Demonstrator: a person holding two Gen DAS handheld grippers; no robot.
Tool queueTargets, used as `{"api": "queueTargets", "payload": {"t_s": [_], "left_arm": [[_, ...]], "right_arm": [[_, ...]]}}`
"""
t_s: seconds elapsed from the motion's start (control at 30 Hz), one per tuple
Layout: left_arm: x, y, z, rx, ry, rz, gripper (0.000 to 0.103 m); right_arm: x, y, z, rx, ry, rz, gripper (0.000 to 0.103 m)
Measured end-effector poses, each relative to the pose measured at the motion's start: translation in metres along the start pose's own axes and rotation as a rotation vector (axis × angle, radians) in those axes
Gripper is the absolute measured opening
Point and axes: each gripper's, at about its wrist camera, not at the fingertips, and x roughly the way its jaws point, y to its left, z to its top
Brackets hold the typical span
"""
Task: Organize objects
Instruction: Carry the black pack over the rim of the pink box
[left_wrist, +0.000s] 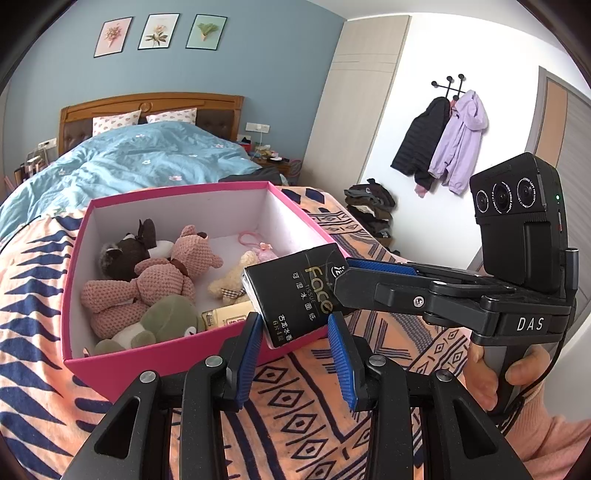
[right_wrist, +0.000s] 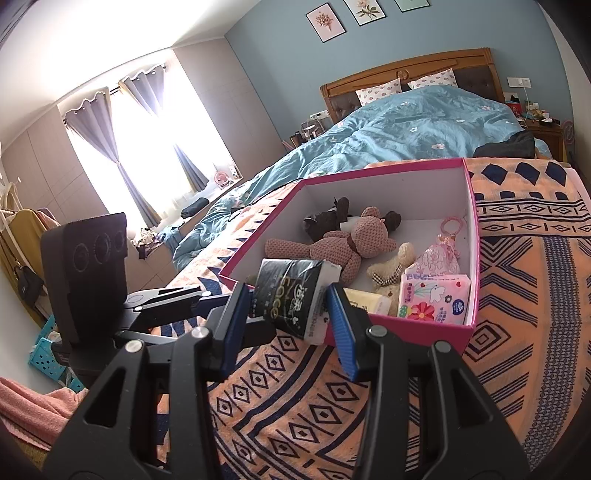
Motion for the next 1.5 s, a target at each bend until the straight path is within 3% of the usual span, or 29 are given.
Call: {"api": "queueTargets", "payload": {"t_s": [1.5], "left_arm": [[0.0079,0.0079,0.0076,0.010,0.002,0.026,0.038]], "right_arm": [[0.0043,0.0002,0.0080,-0.003,0.002,0.004,0.047]]}}
